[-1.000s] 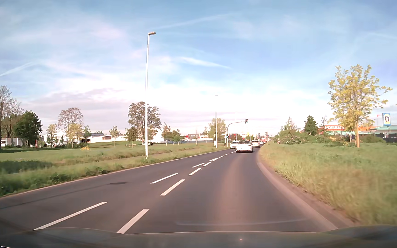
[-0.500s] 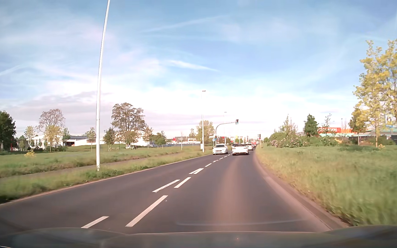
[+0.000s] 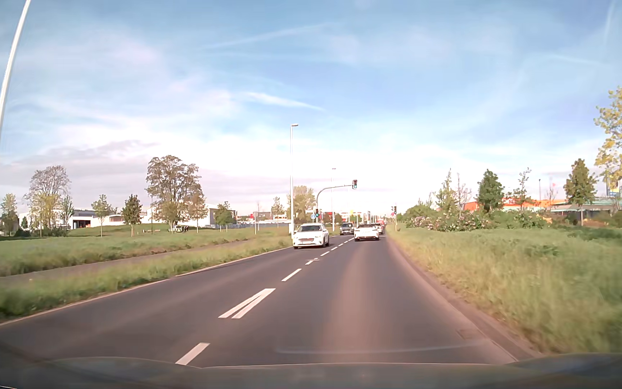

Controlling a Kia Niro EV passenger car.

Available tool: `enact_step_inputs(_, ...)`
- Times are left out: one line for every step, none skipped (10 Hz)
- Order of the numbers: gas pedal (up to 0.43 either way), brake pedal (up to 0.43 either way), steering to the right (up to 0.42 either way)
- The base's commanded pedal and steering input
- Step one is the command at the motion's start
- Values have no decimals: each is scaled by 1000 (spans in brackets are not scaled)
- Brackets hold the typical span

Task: Follow the waypoints while adhering to traffic rules and regulations

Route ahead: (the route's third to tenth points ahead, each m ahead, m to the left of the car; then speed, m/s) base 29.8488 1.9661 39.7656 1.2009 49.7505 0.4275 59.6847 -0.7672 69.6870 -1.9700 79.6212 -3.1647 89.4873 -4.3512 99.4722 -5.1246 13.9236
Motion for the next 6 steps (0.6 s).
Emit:
enact_step_inputs(59, 0, 30)
enact_step_inputs(59, 0, 29)
enact_step_inputs(59, 0, 28)
enact_step_inputs(59, 0, 25)
enact_step_inputs(59, 0, 23)
enact_step_inputs(59, 0, 21)
